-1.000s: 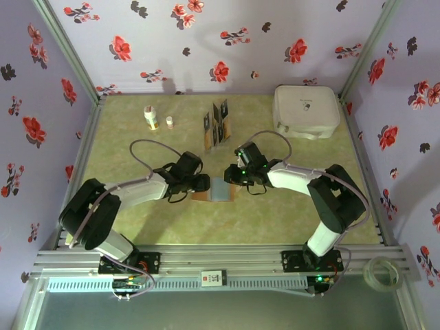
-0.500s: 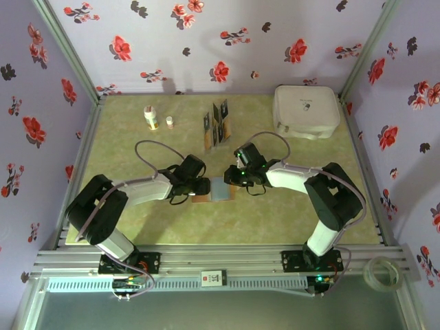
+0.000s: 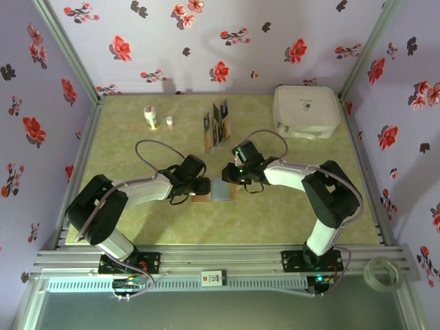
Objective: Put the credit cards into the card holder
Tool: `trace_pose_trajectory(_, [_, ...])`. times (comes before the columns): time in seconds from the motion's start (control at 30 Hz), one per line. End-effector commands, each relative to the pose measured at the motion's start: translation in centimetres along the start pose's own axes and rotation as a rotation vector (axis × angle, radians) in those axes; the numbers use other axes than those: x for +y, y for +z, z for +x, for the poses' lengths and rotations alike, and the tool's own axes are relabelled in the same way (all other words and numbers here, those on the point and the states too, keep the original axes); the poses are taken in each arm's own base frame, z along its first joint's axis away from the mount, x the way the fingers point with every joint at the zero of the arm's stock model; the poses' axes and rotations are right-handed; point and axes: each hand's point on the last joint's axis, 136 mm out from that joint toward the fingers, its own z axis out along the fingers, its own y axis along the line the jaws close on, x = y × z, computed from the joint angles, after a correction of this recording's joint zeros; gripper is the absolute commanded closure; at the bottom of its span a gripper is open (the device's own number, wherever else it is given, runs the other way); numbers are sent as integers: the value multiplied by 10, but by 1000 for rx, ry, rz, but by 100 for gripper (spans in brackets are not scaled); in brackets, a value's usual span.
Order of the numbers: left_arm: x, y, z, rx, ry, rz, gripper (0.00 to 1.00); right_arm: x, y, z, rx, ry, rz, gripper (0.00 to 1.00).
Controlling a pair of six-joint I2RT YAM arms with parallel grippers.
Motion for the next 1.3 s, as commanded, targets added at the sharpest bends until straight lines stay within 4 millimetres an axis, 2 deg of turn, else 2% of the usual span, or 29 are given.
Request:
trace_pose_trajectory(0.0, [3,3,3,-5,28,-21,50,6,7,-2,9,-25,-14,80])
trace_pose_trajectory(0.1, [3,3,3,-11,31,-16,49,3,11,-1,18,-25,-6,80])
trace_pose_trajectory(0.37, [0,-5,-2,-61,31,21,39,-4,20,6,40,-11,2,81])
trace_pose_trajectory(0.67, [-18,-26,-7,-78,20,58,39,-9,22,11,45,1,10,81])
trace_pose_trajectory(0.97, [-10,-13,10,-53,8,38,41,-11,23,13,46,3,12,81])
trace_pose_trajectory(1.27, [-12,-10,10,-100,39,70,34,-3,25,15,56,-5,-6,81])
